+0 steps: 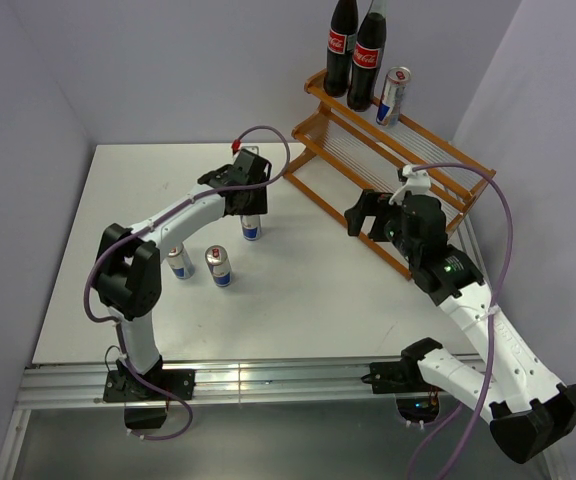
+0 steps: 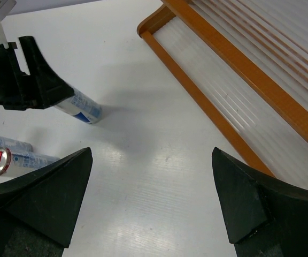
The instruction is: Place and organize the beverage onto the shelf
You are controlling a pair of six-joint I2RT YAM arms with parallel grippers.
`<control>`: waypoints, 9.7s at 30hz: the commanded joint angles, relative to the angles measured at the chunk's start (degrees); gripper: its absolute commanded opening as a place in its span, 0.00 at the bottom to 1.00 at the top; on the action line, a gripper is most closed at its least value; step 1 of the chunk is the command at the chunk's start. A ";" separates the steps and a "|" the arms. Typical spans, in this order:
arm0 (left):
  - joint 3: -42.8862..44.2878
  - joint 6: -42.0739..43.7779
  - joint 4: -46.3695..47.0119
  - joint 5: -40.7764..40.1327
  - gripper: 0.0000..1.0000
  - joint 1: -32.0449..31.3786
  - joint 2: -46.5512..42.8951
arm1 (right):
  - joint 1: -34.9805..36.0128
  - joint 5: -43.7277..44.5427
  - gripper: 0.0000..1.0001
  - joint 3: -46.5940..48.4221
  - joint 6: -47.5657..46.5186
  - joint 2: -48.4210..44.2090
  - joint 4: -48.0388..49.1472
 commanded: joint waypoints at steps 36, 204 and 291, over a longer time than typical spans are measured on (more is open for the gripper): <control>-3.10 9.17 6.23 57.26 0.00 -1.22 -17.75 | 1.85 -33.12 0.92 -0.55 -9.85 4.67 4.06; -30.61 -7.42 -0.80 -20.59 0.99 11.52 -59.32 | -32.00 -16.77 1.00 21.96 -9.68 13.48 12.58; -13.99 3.02 -7.76 38.53 0.00 12.49 -52.47 | 33.58 -18.03 0.94 9.47 -17.95 18.82 14.51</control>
